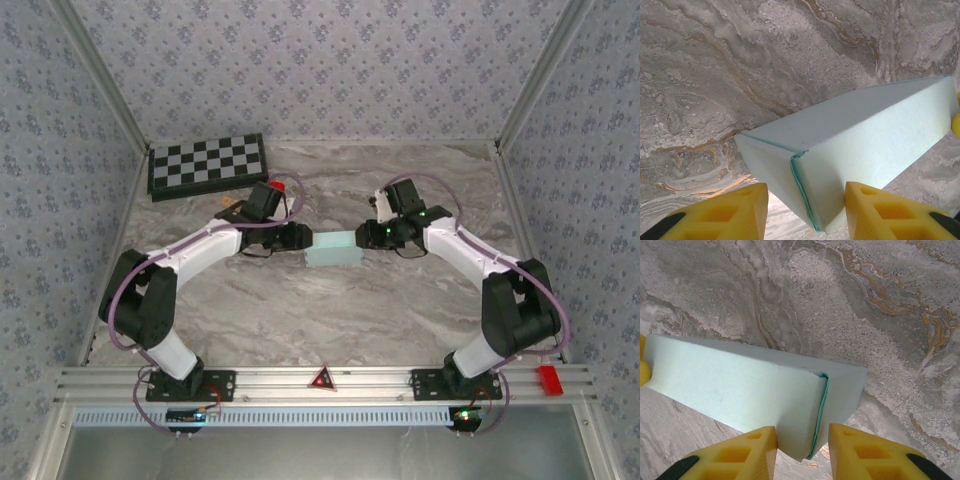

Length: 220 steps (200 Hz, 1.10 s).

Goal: Fold the paper box

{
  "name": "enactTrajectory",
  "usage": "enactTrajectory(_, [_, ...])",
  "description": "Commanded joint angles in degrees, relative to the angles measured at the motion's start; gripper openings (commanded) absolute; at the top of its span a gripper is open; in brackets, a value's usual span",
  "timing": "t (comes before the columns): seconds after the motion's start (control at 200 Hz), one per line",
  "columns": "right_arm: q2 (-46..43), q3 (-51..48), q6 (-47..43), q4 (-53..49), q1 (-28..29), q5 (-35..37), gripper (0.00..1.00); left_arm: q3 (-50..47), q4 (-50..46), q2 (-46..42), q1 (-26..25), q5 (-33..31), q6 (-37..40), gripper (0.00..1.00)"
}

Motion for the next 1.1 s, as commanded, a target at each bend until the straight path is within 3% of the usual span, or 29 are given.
enactTrajectory(0.0, [2.9,-1.4,-0.5,-5.5,0.2,5.3,0.33,-1.7,-3.9,0.1,-0.6,-2.1,0.2,0.44])
enactTrajectory(0.415, [5.0,-0.6,-1.1,-7.8,0.1,9.6,0.32,-2.9,-5.9,0.7,-1.2,-4.4,1.1,0.43])
enactTrajectory(0.74, [2.7,1.6,-1.2,-6.1,-0.2,6.4,0.32,0.5,-6.7,0.3,-1.2,-4.5,1.5,0.43])
enactTrajectory(0.945, [0.5,5.4,-0.7,-4.5,-1.6,0.5,0.37,7.0,-9.2,0.8,-1.2,-5.3,3.6,0.49])
enactTrajectory(1.094, [-1.8,6.9,-1.5,-4.4,-2.2,1.3,0.41,10.6,-10.6,0.8,-1.3,-6.0,6.2,0.59])
